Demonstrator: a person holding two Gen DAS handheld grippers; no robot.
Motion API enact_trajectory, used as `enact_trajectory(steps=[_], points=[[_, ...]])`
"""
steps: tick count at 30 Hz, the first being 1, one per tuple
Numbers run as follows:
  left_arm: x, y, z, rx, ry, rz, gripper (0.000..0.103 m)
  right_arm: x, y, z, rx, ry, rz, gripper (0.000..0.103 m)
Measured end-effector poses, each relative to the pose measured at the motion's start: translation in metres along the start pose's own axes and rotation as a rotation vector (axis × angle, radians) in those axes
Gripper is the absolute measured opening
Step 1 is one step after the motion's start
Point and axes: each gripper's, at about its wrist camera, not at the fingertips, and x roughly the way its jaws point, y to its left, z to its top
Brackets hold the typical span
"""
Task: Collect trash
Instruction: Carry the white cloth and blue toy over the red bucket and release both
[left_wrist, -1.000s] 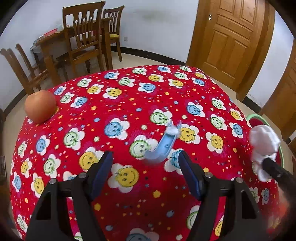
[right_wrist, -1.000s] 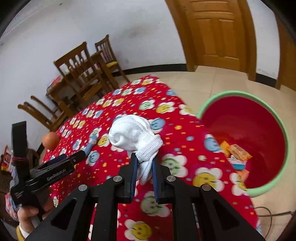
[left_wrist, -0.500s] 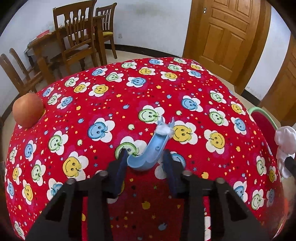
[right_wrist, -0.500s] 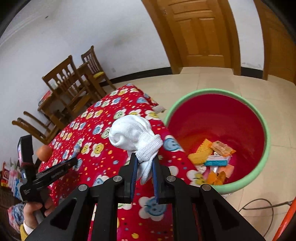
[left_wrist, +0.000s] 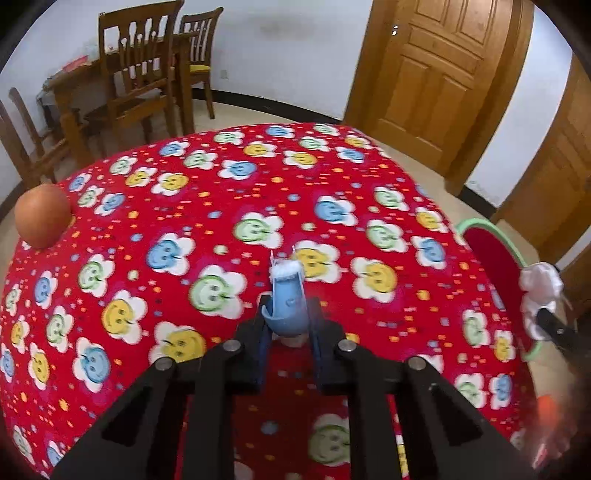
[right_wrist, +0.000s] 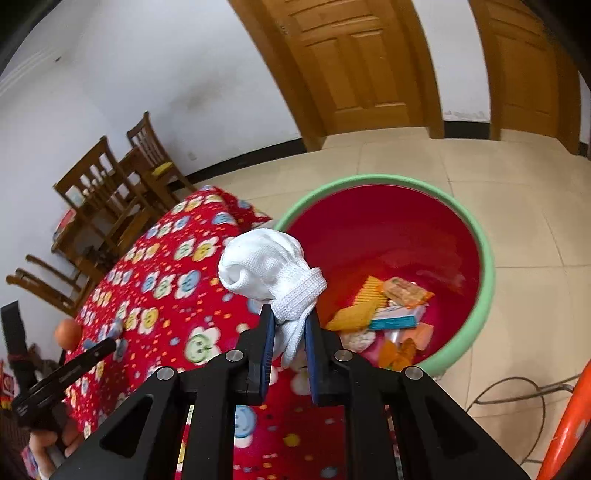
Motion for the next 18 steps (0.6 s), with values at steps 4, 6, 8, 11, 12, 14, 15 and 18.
enact_trajectory(steps=[4, 6, 8, 11, 12, 14, 15, 18], points=[[0.000, -0.012, -0.002, 0.020, 0.006, -0.011, 0.018, -0.001, -0.013, 0.002, 0.024, -0.003, -0.021, 0.016], [0.001, -0.015, -0.003, 0.022, 0.012, -0.015, 0.018, -0.002, -0.017, 0.003, 0.032, -0.007, -0.025, 0.016], [-0.001, -0.017, -0.003, 0.018, 0.011, -0.020, 0.018, -0.004, -0.020, 0.003, 0.037, -0.013, -0.028, 0.017], [-0.006, -0.020, -0.002, 0.017, 0.002, -0.031, 0.018, -0.004, -0.026, 0.004, 0.046, -0.018, -0.035, 0.017], [-0.009, -0.022, -0.002, 0.018, -0.002, -0.037, 0.018, -0.003, -0.028, 0.005, 0.052, -0.018, -0.035, 0.017], [-0.014, -0.027, 0.001, 0.024, -0.013, -0.051, 0.017, -0.003, -0.031, 0.005, 0.061, -0.015, -0.034, 0.018], [-0.016, -0.030, 0.001, 0.027, -0.018, -0.056, 0.018, -0.003, -0.034, 0.006, 0.069, -0.011, -0.031, 0.019], [-0.021, -0.043, 0.005, 0.045, -0.029, -0.078, 0.017, -0.003, -0.039, 0.006, 0.087, -0.007, -0.032, 0.023]])
